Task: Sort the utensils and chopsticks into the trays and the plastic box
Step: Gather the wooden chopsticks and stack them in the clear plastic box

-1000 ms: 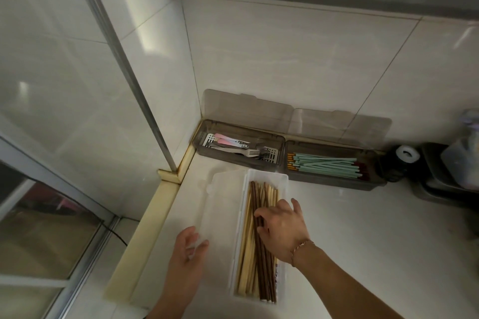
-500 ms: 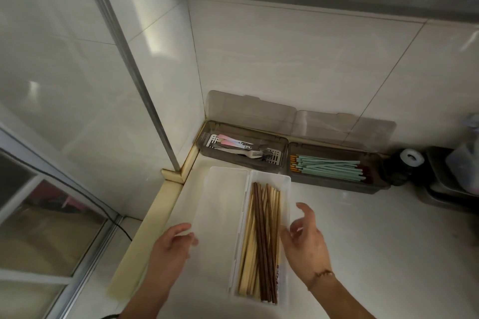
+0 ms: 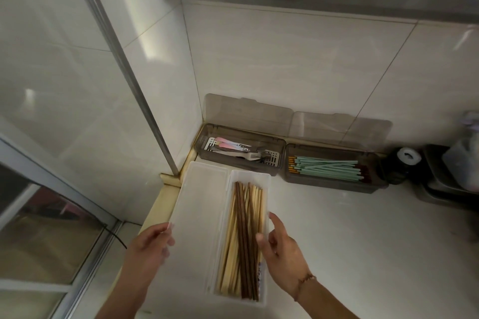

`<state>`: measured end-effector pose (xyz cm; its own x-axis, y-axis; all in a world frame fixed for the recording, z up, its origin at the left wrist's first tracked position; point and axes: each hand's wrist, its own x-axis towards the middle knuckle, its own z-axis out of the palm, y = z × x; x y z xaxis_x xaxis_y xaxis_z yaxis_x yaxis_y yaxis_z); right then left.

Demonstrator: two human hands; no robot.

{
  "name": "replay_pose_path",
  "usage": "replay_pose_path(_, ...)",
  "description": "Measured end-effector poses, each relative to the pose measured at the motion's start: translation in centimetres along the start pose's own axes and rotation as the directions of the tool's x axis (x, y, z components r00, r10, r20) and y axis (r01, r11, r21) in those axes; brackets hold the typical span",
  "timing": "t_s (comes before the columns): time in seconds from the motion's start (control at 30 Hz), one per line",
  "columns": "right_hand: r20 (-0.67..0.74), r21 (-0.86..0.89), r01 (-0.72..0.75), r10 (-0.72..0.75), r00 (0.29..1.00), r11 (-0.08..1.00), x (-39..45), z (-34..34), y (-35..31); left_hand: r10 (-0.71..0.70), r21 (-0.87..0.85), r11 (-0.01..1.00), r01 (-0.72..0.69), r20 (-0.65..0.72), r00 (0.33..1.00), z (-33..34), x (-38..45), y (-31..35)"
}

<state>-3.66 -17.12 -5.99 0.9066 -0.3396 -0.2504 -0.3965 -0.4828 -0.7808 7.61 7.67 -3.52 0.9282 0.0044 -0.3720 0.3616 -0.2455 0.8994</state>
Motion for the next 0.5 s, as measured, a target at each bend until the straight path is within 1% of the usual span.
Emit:
replay_pose_path(0.1,0.035,0.136,-0.017,0.012,0.999,0.991,-1.3,0.2,0.9,0.004,-0.037,0.999,-0.004,0.000,1.000,-0.4,-0.4,1.0)
replay_pose_path(0.17,0.092,0.171,-0.045,0.030,0.995,0.984,-1.8,0.1,1.2,0.029,-0.057,0.998,-0.027,0.038,0.999,-0.7,-1.0,2.1)
replay_pose_path(0.27,0.188,0.184,-0.051,0.016,0.982,0.982,-1.9,0.0,1.0,0.132,-0.032,0.991,-0.129,0.145,0.980,-0.6,-3.0,4.0)
replay_pose_path(0.33,0.228,0.184,-0.032,-0.010,0.974,0.982,-1.7,-0.4,1.0,0.194,0.026,0.978,-0.207,0.258,0.947,0.2,-4.5,4.8)
replay_pose_path(0.4,0.210,0.215,-0.035,-0.011,0.978,0.976,-1.3,-0.8,1.2,0.265,0.060,0.951,-0.304,0.351,0.898,1.5,-5.9,5.1)
replay_pose_path(0.43,0.166,0.256,-0.052,0.009,0.986,0.965,-1.0,-1.0,1.4,0.320,0.091,0.921,-0.379,0.378,0.869,2.3,-6.4,5.0)
replay_pose_path(0.5,0.053,0.365,-0.091,0.077,0.996,0.927,0.1,-1.7,1.3,0.445,0.189,0.809,-0.557,0.421,0.790,3.9,-7.1,4.3)
